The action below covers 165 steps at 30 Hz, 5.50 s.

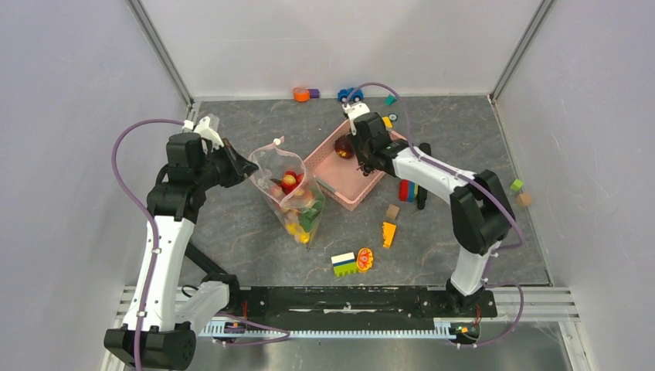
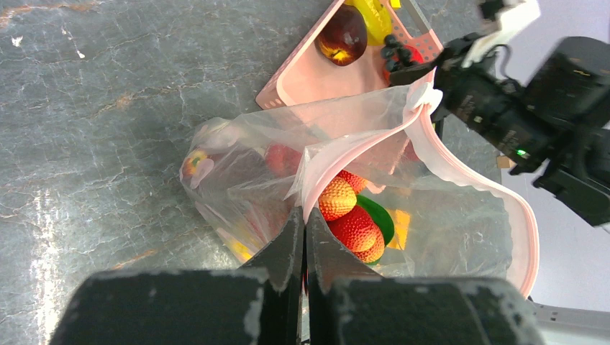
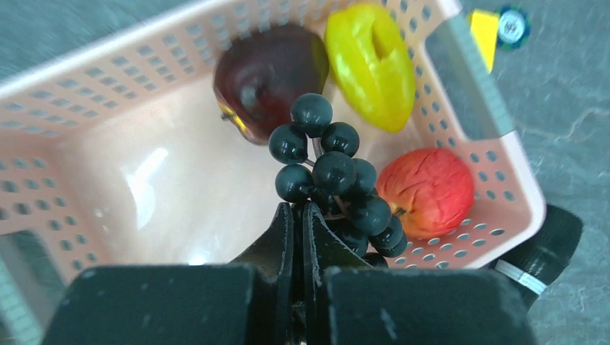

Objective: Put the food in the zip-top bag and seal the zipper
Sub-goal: Pick up the fake fruit from the bin, then place the fake fruit in the zipper food storage bag, then pick up the fake fruit from the bin.

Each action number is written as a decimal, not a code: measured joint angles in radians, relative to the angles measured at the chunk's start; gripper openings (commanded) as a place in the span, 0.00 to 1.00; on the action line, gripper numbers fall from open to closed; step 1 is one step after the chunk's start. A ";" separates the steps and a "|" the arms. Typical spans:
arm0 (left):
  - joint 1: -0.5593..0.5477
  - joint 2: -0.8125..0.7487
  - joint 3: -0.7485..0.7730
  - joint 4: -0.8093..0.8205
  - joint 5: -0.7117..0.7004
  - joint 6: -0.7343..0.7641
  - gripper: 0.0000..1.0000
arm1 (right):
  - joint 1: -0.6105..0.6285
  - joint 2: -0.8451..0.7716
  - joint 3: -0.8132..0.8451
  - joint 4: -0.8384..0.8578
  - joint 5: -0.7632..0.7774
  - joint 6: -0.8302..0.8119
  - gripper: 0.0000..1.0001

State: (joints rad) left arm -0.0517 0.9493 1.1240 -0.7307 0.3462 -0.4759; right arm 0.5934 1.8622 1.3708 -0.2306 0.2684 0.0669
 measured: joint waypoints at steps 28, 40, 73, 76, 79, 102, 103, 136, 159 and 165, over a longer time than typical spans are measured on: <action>0.000 -0.004 0.000 0.001 0.054 0.000 0.02 | 0.044 -0.431 -0.122 0.427 -0.654 0.031 0.00; 0.000 -0.011 0.000 0.001 0.056 0.000 0.02 | 0.251 -0.396 0.070 0.539 -0.797 0.000 0.00; 0.000 -0.011 -0.002 0.004 0.087 0.000 0.02 | 0.459 -0.240 0.130 0.017 -0.323 -0.193 0.19; 0.000 -0.011 -0.002 0.005 0.094 0.000 0.02 | 0.471 -0.239 0.162 -0.031 -0.265 -0.205 0.38; 0.000 -0.011 -0.002 0.005 0.102 0.000 0.02 | 0.475 -0.239 0.181 -0.056 -0.234 -0.216 0.57; 0.000 -0.012 -0.004 0.007 0.109 0.000 0.02 | 0.459 -0.316 0.212 -0.002 -0.193 -0.280 0.98; 0.000 -0.012 -0.005 0.007 0.109 0.000 0.02 | 0.448 -0.341 0.201 0.014 -0.180 -0.272 0.98; 0.000 -0.011 -0.005 0.007 0.113 0.000 0.02 | -0.116 0.029 -0.231 0.607 -0.278 0.349 0.98; 0.000 -0.002 -0.005 0.008 0.130 0.000 0.02 | -0.116 0.180 -0.289 0.834 -0.224 0.536 0.97; 0.000 -0.002 -0.005 0.008 0.132 0.000 0.02 | -0.116 0.225 -0.228 0.836 -0.227 0.542 0.92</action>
State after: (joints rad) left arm -0.0517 0.9478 1.1187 -0.7227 0.4778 -0.4763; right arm 0.4774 2.0876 1.1431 0.6052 0.0414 0.6094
